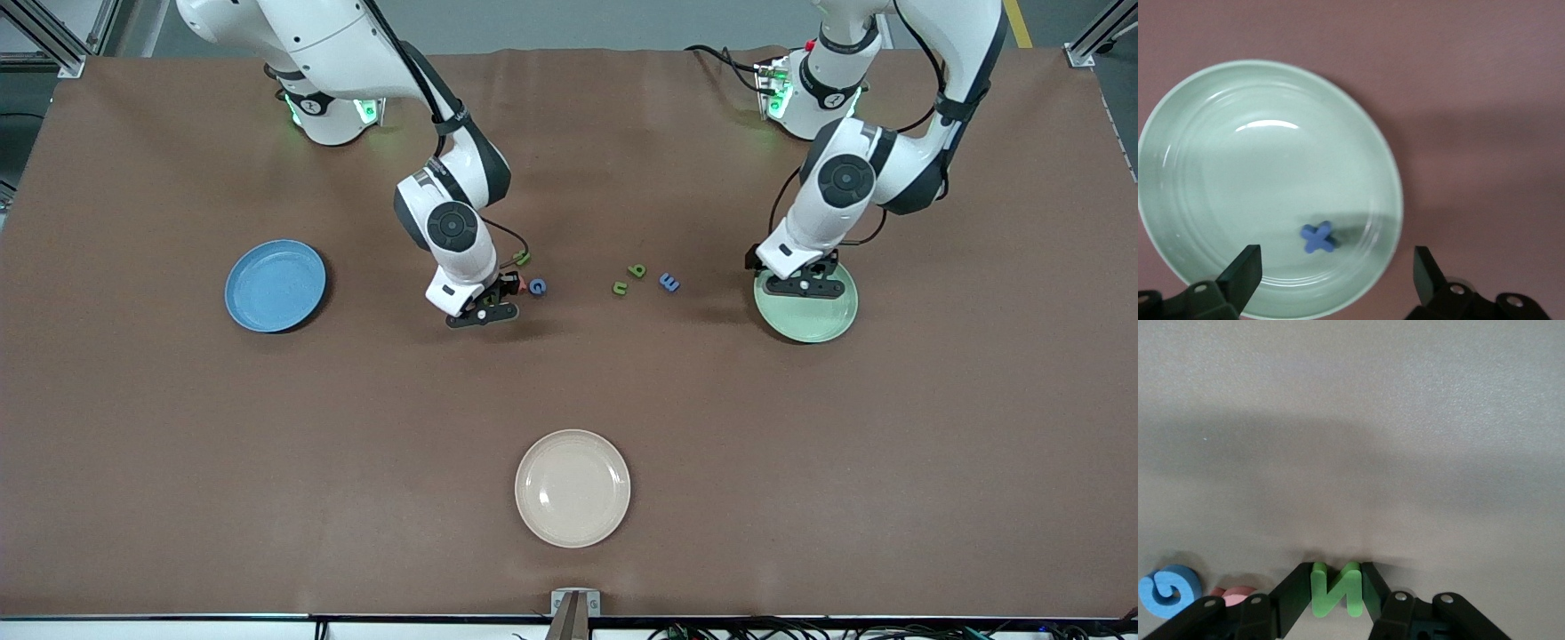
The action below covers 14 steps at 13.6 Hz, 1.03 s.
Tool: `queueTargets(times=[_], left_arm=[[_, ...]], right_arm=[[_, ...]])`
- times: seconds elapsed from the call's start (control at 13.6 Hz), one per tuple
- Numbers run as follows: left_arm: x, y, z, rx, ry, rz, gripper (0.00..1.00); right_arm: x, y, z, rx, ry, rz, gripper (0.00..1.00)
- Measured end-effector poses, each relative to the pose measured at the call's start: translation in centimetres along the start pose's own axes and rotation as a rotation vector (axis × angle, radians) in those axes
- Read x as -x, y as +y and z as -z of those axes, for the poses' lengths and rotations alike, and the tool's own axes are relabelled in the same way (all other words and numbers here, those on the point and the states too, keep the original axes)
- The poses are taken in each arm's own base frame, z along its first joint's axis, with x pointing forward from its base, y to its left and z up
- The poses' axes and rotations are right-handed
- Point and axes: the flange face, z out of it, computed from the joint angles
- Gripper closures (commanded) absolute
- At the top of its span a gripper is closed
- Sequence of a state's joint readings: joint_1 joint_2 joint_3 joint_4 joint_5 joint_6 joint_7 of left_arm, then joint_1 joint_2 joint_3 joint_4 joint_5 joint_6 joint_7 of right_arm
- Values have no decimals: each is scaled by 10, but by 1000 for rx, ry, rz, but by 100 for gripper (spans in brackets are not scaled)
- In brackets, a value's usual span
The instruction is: Sort uppercase to blue plate, lowercase to green plate
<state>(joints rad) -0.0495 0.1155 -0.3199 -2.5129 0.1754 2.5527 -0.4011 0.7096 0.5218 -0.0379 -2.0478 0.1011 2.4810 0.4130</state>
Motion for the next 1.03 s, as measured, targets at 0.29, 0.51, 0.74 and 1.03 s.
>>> queueTargets(times=[0.29,0.51,0.74,1.03], left_arm=[[0,52,19,25,42,90,0],[-2,89,22,58,40,188,0],[-2,125,7,85,-3,288,1],[-7,158,-11,111,-53,408,1]], right_arm=[[-2,16,4,26,-61,13,100],[-18,86,33,27,-170,82,100],[-30,183,65,-29,-236,159,100],[-28,288,78,-91,-258,251,100]])
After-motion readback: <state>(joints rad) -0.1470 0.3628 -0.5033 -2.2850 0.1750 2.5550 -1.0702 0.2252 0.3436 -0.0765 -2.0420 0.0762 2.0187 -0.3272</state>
